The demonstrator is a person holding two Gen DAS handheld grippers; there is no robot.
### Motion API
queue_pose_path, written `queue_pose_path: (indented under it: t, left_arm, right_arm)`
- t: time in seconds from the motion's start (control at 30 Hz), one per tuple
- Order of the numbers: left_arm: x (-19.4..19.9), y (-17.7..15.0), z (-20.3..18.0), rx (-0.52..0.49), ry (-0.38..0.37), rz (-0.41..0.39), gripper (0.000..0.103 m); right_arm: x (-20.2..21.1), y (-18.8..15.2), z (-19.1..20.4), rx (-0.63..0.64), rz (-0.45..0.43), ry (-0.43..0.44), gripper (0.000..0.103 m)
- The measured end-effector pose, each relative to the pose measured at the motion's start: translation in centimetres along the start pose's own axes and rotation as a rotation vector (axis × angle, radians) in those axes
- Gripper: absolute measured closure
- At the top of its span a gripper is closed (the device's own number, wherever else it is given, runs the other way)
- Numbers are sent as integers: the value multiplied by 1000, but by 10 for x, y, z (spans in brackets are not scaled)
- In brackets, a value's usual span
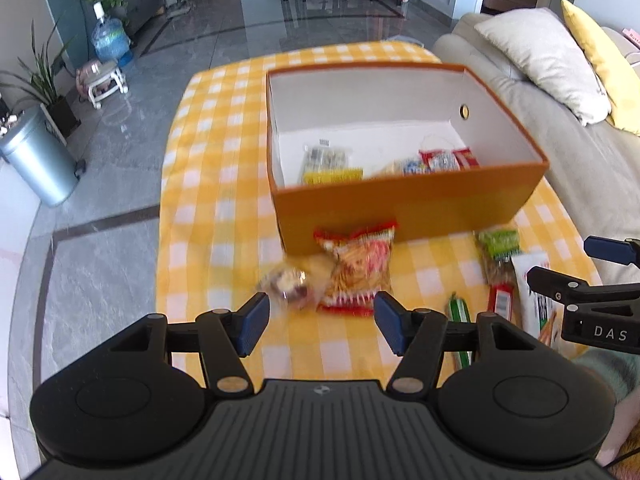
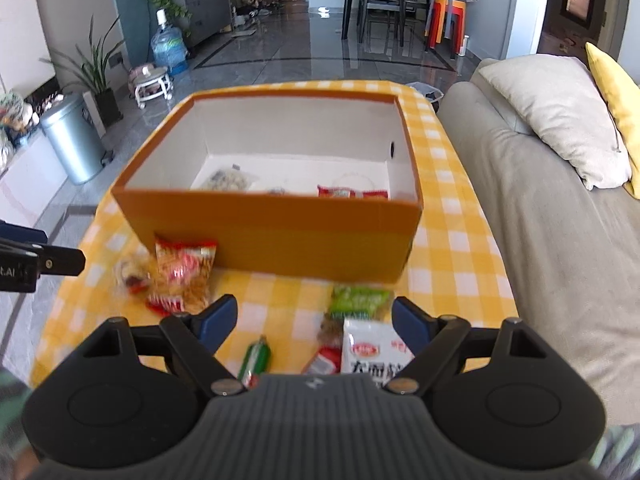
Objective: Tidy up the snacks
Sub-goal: 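Withdraw both tools from the box back toward the remaining snacks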
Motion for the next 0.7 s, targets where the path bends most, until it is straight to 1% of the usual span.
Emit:
queue_pose_path:
  t: [0.07,0.2,0.27,0.37,0.5,0.57,0.63,0.7]
  left_arm:
    - [-3,-8,-4,6,-19,14,32]
    - [-9,-19,-14,3,-44,41,32]
    - [-13,-23,-20,6,-77,55,32]
    - [-18,-27,-27,37,-137,67,32]
    - [-25,-31,-37,30,-175,81,32]
    - [-28,-32,-43,20,-187,84,32]
    - [-32,-33,-50,25,-205,87,32]
    - [-36,-32,-57,31,-219,84,33]
  right_arm:
    - [-2,-9,-2,3,22,-5,21]
    - [-6,-28,-8,-23,82,15,21]
    - [-10,-37,-11,-28,116,23,21]
    - [-15,-50,-15,-59,178,41,22]
    - [-22,-60,-24,-111,234,44,24]
    - [-24,-61,-27,-120,244,34,27]
    - [-27,-62,-26,-112,251,31,27]
    - [-29,-62,-26,-107,255,14,29]
Point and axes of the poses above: each gripper's, at about its wrist camera, not at the fingertips, and x roughly against the way its jaws point, z to its left, y to its top, the point moved 9 cm from there along -x, roughly the way its jaws point, and after that the axes turned 11 degrees about -x, right-handed, at the moved point
